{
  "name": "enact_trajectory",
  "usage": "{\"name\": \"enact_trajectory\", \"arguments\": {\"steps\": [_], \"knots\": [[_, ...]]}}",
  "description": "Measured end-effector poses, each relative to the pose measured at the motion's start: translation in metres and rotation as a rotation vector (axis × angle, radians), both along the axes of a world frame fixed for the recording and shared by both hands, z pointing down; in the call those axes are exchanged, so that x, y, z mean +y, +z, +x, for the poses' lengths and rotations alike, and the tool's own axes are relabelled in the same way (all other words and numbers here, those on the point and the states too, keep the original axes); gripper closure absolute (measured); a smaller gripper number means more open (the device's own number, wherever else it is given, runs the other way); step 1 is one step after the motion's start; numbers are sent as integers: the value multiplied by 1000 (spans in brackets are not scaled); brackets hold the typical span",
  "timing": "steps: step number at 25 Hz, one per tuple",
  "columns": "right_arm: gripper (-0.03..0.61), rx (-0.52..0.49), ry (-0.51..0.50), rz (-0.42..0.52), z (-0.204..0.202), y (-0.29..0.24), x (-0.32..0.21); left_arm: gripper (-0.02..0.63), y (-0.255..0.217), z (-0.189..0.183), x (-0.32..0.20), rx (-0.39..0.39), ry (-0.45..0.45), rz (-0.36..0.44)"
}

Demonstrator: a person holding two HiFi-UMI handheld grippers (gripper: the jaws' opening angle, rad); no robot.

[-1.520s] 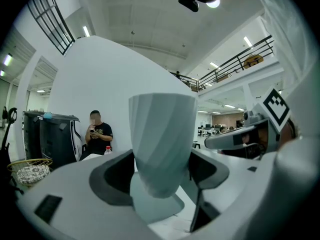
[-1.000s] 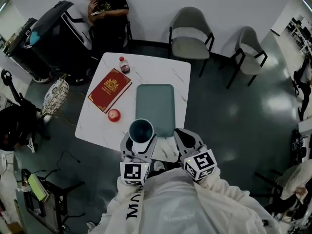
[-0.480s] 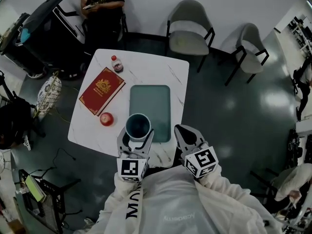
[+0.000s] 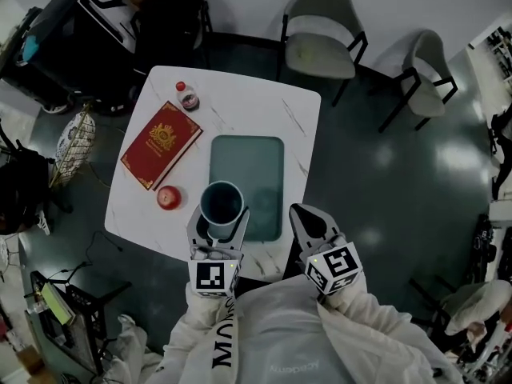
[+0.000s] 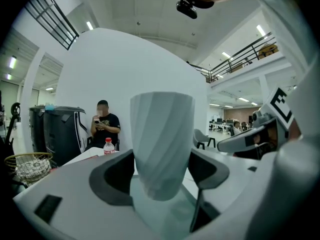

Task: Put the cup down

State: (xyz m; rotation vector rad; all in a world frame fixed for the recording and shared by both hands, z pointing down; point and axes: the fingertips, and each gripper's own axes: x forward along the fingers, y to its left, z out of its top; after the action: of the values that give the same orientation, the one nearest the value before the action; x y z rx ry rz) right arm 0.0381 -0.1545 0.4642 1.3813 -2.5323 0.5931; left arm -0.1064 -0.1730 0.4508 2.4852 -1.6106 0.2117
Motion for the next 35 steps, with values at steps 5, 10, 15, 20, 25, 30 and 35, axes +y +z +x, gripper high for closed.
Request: {"name": "enact_trajectory", "arguments": {"steps": [5,10,15,20,25,30,35], "knots": [[573,-17,15,-23,6,16,-21,270,23,-4,-22,-29,-28,-23],[573,-7,22,-35,15,29,-41,270,38,2,-52,-29,-44,-24],[573,0,32,-24,20,41,-65,270,49,11,-74,-26,-33,-10],[572,-27,40,-7,17,50,-93,270,52,22,-93,15,-39,20],[573,-65,51,-6,15,65,-112,270,68,24,-109,3,-66,20],[573,-78,41,-31,8,86,-119,270,82,24,-122,-10,-76,21],[573,-78,31,-28,11,89,-127,270,91,23,-132,-6,-76,23]]}}
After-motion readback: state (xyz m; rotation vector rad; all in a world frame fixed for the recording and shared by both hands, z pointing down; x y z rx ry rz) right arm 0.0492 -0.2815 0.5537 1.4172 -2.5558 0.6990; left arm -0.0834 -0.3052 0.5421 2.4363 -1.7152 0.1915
